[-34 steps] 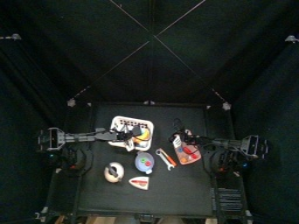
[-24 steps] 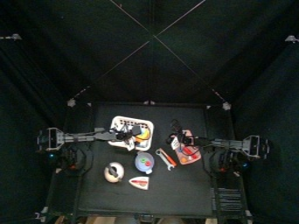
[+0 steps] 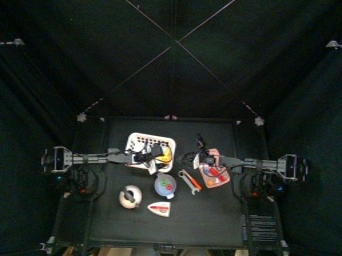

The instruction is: Hand over orange gear

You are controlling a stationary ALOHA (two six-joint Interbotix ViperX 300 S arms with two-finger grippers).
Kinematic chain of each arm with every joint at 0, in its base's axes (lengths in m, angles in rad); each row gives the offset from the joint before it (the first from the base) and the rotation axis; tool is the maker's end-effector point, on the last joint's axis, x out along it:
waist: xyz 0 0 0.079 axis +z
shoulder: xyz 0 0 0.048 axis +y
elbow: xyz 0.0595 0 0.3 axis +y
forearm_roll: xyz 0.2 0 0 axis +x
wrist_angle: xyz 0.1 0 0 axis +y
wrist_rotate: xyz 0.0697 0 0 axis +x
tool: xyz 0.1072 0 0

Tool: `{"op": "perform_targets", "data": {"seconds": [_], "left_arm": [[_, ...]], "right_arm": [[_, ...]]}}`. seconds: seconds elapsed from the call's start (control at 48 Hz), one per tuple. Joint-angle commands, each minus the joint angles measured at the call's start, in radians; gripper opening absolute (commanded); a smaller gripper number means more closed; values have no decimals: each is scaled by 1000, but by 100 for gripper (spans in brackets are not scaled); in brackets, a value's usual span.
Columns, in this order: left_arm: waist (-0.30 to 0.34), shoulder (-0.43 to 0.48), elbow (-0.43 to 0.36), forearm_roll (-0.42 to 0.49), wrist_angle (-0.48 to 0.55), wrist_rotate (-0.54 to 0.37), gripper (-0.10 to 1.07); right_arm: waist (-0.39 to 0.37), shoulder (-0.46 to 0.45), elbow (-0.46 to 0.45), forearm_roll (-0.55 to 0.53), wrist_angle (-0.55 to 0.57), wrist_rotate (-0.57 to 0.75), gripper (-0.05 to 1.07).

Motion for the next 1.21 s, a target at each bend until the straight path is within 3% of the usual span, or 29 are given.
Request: {"op": "perform_targets", "data": {"seconds": [0.0,0.312,0.812,1.188], "left_arm": [[-5,-9,-14,0,-26,2,68],[-9,-6,-12,0,-38,2,68],[-9,20,-17,0,-63,2,68],[-9,26,-11,3,-64,3,69]], "right_arm": [[6,9,-38,6,-11,-2,78],[21,74,-101,5,-17,-2,78],[26,121,-127,8,-17,-3,77],[28,130,-127,12,-17,-2,54]]}}
